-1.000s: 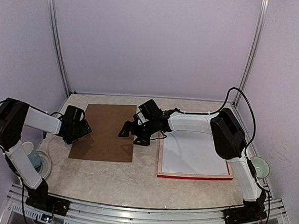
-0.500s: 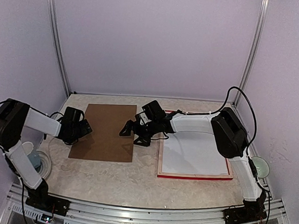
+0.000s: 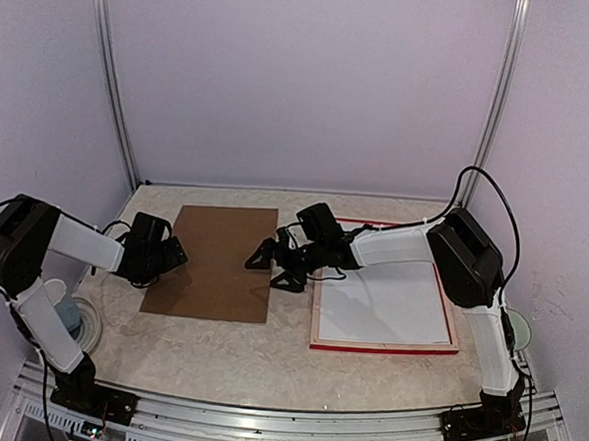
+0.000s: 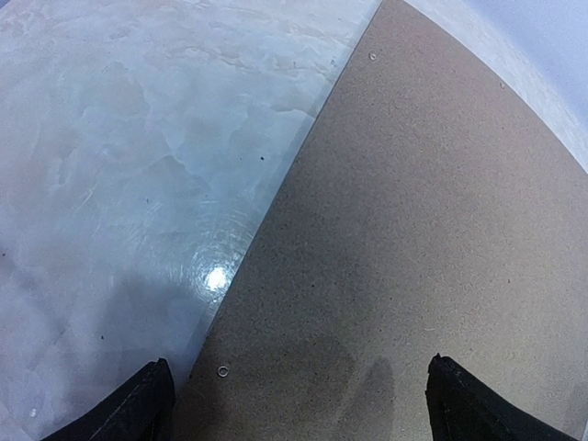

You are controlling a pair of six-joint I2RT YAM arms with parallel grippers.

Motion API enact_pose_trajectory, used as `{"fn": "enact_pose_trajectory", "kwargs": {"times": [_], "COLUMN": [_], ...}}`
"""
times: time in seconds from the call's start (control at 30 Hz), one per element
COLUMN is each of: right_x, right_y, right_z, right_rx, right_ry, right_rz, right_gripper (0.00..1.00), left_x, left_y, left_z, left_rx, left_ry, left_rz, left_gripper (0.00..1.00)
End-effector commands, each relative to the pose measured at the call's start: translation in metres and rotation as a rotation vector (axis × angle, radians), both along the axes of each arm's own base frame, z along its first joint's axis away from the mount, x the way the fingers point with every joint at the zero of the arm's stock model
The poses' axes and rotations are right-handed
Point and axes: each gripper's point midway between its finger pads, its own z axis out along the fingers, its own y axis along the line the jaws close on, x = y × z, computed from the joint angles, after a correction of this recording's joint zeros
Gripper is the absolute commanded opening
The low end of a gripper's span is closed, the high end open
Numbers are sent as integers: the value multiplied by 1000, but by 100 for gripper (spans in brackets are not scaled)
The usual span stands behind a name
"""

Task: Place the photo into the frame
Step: Turn over the backboard.

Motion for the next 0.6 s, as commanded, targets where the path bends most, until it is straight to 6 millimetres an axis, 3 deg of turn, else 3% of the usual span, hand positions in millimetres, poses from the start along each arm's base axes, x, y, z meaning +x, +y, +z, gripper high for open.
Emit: {"fn": "enact_pose_trajectory", "kwargs": {"times": [0.0,0.57], "right_x": [-7,-20], "right_y": [13,0], "right_z": [70,153], "right_rx": [169,321], "right_ry": [-131,-281], "right_rz": [84,124], "right_gripper": [99,99], "left_x": [-21,-21], "left_y": [-39,-55], "left_z": [-20,-20], "left_rx": [-105,-119], "left_ry": [88,82], "left_rz": [-118,-154], "left_gripper": [94,94]}}
